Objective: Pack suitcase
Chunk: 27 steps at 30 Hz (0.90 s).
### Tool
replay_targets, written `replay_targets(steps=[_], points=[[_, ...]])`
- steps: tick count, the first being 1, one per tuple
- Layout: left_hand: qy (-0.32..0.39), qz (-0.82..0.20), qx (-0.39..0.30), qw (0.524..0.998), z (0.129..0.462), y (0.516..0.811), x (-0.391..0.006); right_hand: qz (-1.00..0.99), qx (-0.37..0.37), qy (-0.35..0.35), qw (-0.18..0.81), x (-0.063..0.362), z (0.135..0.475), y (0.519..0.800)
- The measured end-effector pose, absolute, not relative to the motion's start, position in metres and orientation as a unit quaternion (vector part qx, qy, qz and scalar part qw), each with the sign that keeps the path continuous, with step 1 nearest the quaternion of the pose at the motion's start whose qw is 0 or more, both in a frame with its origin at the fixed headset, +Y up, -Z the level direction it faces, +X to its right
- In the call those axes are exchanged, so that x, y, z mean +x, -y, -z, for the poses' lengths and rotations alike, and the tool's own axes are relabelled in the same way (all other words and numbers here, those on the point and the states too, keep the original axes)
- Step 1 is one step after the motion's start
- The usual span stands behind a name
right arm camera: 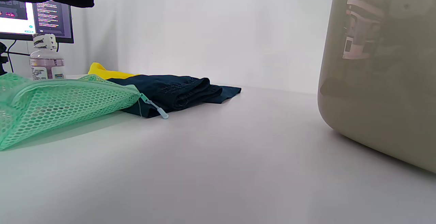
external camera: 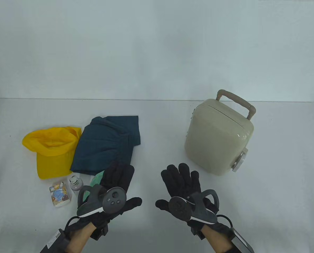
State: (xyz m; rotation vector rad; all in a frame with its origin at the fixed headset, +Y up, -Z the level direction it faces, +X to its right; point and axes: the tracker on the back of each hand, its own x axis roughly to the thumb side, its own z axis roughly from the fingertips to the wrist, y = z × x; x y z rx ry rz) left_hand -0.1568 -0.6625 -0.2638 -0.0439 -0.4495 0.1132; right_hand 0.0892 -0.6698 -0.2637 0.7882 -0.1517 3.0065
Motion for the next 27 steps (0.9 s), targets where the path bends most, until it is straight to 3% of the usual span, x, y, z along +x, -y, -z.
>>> replay_targets(steps=[19, 22, 27], points=[[0.222, -0.056, -0.017, 0.973, 0.265, 0.661, -0.159, -0.967, 0.251, 0.029, 0.021, 0.085, 0.267, 0.669], [0.224, -0.066, -0.022, 0.972, 0.265, 0.660, -0.158, -0.968, 0.245, 0.055, 0.021, 0.087, 0.265, 0.657], [0.223, -0.054, -0.016, 0.973, 0.264, 0.660, -0.157, -0.971, 0.214, 0.111, 0.005, 0.098, 0.273, 0.606]])
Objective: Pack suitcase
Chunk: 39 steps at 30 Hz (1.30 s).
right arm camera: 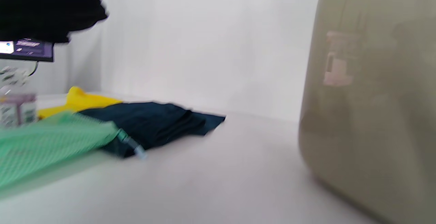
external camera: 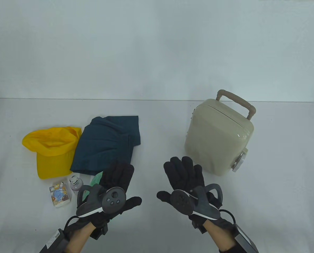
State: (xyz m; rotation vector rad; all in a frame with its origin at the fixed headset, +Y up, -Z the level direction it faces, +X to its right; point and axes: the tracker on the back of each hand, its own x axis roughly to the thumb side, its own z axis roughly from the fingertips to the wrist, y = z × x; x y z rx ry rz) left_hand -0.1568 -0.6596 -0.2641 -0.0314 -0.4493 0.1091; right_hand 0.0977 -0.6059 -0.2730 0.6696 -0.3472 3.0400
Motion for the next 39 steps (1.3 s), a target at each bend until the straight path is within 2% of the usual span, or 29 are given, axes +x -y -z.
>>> replay_targets(steps=[3, 7, 12, 17, 23, 27, 39], points=[[0.223, -0.049, -0.017, 0.973, 0.264, 0.660, -0.156, -0.974, 0.162, 0.158, -0.021, 0.115, 0.291, 0.561], [0.222, -0.054, -0.021, 0.973, 0.265, 0.660, -0.157, -0.982, 0.080, 0.168, -0.044, 0.138, 0.322, 0.520], [0.216, -0.050, -0.028, 0.975, 0.266, 0.662, -0.158, -0.987, -0.034, 0.115, -0.104, 0.158, 0.366, 0.498], [0.211, -0.050, -0.031, 0.976, 0.267, 0.663, -0.160, -0.987, -0.091, 0.037, -0.130, 0.160, 0.399, 0.505], [0.204, -0.049, -0.033, 0.977, 0.268, 0.662, -0.162, -0.974, -0.137, -0.009, -0.182, 0.160, 0.421, 0.525], [0.201, -0.052, -0.032, 0.978, 0.269, 0.662, -0.164, -0.974, -0.137, -0.014, -0.177, 0.166, 0.424, 0.532], [0.192, -0.057, -0.035, 0.979, 0.273, 0.662, -0.169, -0.983, -0.092, -0.016, -0.161, 0.175, 0.418, 0.528]])
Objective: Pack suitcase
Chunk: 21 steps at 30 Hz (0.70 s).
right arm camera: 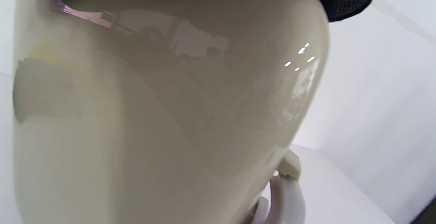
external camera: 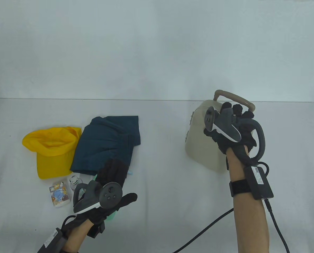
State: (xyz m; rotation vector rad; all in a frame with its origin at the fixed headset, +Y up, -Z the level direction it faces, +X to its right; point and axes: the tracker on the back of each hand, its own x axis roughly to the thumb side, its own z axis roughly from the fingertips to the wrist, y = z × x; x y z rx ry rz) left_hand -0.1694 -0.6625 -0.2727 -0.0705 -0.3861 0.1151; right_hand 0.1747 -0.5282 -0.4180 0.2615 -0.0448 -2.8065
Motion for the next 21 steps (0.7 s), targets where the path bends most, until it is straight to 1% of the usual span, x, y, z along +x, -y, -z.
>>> replay_targets(steps=[9, 21], points=[[0.183, -0.055, -0.038, 0.981, 0.276, 0.664, -0.173, 0.989, 0.032, 0.032, 0.141, 0.169, 0.408, 0.524], [0.176, -0.052, -0.045, 0.982, 0.277, 0.665, -0.175, 0.988, -0.055, 0.015, 0.145, 0.133, 0.390, 0.524]])
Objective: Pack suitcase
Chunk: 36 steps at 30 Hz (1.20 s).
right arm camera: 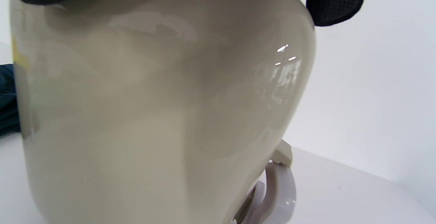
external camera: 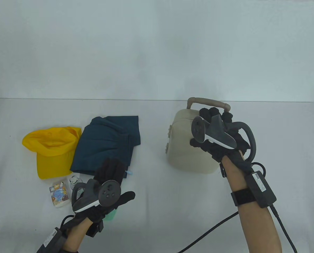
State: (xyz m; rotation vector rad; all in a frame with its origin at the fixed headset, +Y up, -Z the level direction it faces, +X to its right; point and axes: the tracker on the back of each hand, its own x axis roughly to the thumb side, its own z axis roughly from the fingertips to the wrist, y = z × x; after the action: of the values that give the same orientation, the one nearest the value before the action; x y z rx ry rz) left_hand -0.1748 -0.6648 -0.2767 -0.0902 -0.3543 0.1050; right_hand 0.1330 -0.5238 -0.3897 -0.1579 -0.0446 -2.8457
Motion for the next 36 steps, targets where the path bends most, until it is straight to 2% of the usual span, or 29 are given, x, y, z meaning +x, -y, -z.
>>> replay_targets(steps=[11, 16, 23, 28, 33, 36], points=[[0.178, -0.047, -0.049, 0.982, 0.278, 0.665, -0.175, 0.983, -0.128, 0.008, 0.135, 0.095, 0.367, 0.523], [0.178, -0.027, -0.046, 0.983, 0.279, 0.663, -0.173, 0.983, -0.147, 0.013, 0.106, 0.092, 0.361, 0.523], [0.185, -0.081, -0.078, 0.976, 0.295, 0.648, -0.153, 0.982, -0.154, -0.015, 0.112, 0.100, 0.356, 0.527], [0.140, -0.184, -0.123, 0.965, 0.318, 0.643, -0.131, 0.976, -0.138, -0.044, 0.165, 0.099, 0.353, 0.530], [0.060, -0.275, -0.156, 0.947, 0.337, 0.666, -0.123, 0.972, -0.116, -0.055, 0.199, 0.100, 0.347, 0.534], [0.038, -0.327, -0.182, 0.927, 0.343, 0.686, -0.120, 0.967, -0.101, -0.058, 0.228, 0.101, 0.347, 0.540]])
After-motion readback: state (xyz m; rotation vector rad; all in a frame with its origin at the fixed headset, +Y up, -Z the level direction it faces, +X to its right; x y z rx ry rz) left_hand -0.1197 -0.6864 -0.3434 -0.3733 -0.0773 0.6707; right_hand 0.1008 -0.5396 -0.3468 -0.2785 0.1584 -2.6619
